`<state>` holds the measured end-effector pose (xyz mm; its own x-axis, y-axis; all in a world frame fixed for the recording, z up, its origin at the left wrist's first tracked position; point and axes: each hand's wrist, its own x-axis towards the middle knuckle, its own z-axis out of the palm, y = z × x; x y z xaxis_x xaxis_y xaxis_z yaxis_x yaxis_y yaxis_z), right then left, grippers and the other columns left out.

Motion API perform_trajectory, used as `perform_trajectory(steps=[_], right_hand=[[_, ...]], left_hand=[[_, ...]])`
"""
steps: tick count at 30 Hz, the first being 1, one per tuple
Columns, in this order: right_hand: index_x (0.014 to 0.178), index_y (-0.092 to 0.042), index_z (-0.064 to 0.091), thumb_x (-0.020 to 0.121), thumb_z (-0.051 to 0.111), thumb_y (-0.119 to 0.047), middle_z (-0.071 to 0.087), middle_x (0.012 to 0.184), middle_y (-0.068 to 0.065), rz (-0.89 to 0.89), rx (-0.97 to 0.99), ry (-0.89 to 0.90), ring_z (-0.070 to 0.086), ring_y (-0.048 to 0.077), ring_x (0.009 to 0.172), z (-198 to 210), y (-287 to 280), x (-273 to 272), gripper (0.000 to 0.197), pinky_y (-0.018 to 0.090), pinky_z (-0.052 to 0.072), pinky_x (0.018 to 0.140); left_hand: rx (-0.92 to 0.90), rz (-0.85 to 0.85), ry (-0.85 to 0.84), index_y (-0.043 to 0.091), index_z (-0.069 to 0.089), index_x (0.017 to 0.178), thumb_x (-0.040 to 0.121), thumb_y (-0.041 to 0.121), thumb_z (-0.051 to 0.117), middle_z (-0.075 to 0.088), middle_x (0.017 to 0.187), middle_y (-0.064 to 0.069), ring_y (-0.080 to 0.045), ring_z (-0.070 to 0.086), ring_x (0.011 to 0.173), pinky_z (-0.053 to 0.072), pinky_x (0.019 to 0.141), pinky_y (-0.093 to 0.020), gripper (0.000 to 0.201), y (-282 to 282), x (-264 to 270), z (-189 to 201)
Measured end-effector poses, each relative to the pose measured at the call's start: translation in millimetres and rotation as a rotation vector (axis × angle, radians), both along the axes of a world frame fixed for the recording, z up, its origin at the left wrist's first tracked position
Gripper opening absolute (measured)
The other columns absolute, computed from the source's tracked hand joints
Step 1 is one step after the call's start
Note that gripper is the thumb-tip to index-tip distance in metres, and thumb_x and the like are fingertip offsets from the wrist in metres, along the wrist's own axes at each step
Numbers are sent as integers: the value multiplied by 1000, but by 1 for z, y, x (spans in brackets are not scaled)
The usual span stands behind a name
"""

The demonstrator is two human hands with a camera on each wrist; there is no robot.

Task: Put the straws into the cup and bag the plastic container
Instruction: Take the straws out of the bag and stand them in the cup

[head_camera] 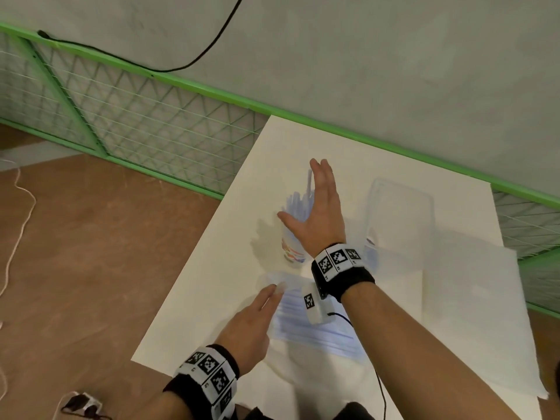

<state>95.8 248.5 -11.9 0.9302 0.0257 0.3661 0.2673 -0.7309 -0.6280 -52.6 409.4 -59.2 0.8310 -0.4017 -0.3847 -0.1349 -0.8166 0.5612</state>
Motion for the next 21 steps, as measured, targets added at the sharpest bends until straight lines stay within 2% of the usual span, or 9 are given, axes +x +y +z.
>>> perform_trajectory(steps=[3,5,8,10,12,13,17,19,21], right_hand=[[152,-20,21,82,73,-23,21,160,5,25,-3,-53,23,16,143,-1,-1,5,88,28,21,114],[150,-18,31,85,69,-21,29,157,4,24,-37,-37,30,18,139,-4,-2,9,75,24,22,111],[133,-14,53,88,67,-20,43,149,5,-7,-74,-33,41,23,133,-8,-5,11,47,23,25,107],[124,-12,60,88,68,-19,49,143,6,-27,-34,-37,45,24,131,-8,-6,11,38,27,31,108],[127,-14,58,88,68,-18,51,139,6,-43,29,-44,45,21,131,-4,-8,10,40,38,39,108],[131,-17,54,89,68,-18,50,138,4,-49,66,-39,45,19,130,-2,-8,9,44,38,42,105],[146,-30,35,91,65,-20,52,132,-4,-84,169,10,50,7,116,3,-10,4,63,23,43,94],[138,-23,48,92,63,-17,58,127,-1,-88,120,-44,54,12,113,-2,-13,3,48,30,46,96],[115,-12,67,92,62,-14,63,122,4,-92,46,-130,58,22,109,-12,-15,5,24,44,49,93]], left_hand=[[-4,12,5,32,-2,154,82,-7,41,-1,161,14,-23,59,108,44,84,-22,92,0,-1,0],[-7,14,2,33,-1,154,82,-7,41,1,161,14,-24,60,107,46,85,-25,92,0,-1,-1],[2,18,-4,33,-1,154,82,-6,41,1,161,14,-24,60,104,48,83,-27,92,0,-1,-3],[15,17,-9,33,-1,154,82,-5,41,0,161,14,-24,60,103,47,82,-26,91,0,-1,-3],[20,17,-16,31,0,154,82,-6,41,1,161,14,-24,61,102,46,81,-26,91,1,-1,-3],[19,19,-18,31,0,154,82,-6,41,1,160,14,-25,61,101,47,81,-26,91,1,-1,-2],[21,17,-21,32,0,154,81,-6,41,1,161,14,-25,61,104,49,84,-28,92,2,-1,-3],[16,13,-20,32,-1,154,81,-6,42,1,160,14,-24,62,103,50,82,-28,93,2,-1,-3],[15,11,-22,32,-1,154,80,-6,42,2,160,14,-25,62,101,50,82,-29,93,2,-1,-3]])
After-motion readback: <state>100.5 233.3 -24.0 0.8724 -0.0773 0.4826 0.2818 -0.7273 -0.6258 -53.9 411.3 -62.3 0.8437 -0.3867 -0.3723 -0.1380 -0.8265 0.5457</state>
